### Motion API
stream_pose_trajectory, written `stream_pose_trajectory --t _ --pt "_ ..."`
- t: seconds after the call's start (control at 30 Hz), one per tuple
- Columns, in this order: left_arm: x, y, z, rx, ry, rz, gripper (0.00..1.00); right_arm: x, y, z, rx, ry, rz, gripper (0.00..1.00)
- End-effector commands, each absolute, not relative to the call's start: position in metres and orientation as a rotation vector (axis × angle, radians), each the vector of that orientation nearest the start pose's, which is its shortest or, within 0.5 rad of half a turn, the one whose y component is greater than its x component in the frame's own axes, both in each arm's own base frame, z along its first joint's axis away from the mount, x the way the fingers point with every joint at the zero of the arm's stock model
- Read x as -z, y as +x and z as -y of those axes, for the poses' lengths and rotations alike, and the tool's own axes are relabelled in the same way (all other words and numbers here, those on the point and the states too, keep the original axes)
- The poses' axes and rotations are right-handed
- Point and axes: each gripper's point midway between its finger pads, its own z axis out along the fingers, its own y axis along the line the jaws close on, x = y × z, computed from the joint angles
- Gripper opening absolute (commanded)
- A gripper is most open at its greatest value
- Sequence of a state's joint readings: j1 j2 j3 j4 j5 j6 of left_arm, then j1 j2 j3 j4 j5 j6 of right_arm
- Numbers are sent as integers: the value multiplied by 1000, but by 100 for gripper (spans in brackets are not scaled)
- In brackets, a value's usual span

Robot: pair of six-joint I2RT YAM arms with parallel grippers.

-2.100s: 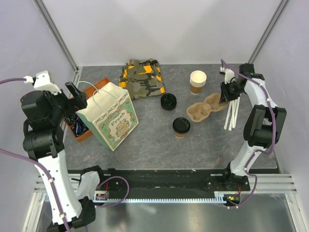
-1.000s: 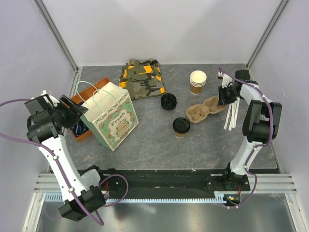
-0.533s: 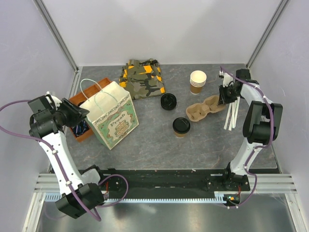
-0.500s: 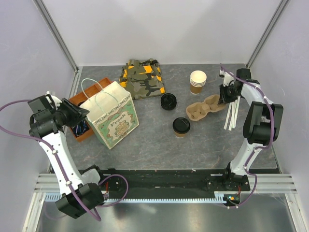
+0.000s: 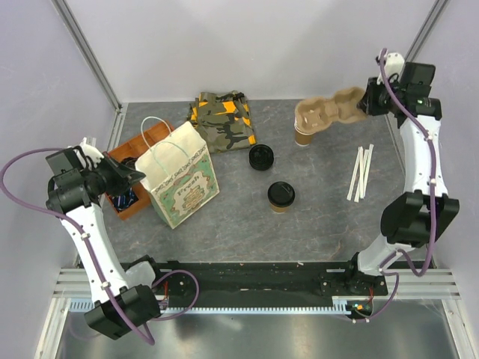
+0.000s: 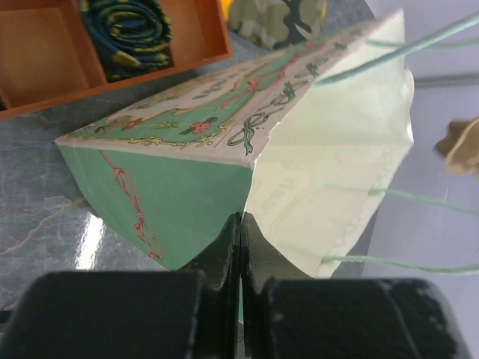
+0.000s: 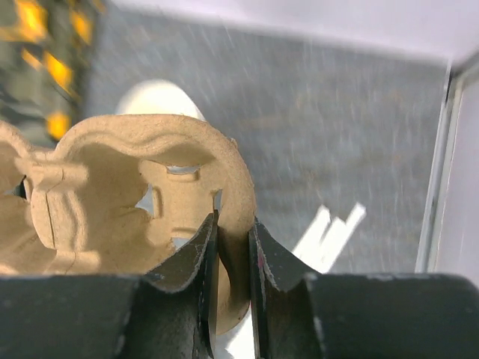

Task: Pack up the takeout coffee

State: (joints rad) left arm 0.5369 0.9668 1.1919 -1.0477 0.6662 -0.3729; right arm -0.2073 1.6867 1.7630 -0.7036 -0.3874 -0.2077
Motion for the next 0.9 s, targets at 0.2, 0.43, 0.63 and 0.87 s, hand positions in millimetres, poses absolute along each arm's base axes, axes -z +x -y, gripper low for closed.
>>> stream_pose_trajectory --t 0.2,0.43,0.63,0.87 --pt "-301 209 56 919 -312 -2168 2 -411 422 -79 -465 -295 -1867 0" --pt "-313 189 72 933 -188 -2145 2 -451 380 -172 -608 -475 -1762 0" --pt "-316 181 76 910 -191 -2130 2 -444 325 -232 -676 -613 -1759 0" --pt "-319 174 70 824 -299 -2113 2 -436 296 -224 -588 -572 -1791 0"
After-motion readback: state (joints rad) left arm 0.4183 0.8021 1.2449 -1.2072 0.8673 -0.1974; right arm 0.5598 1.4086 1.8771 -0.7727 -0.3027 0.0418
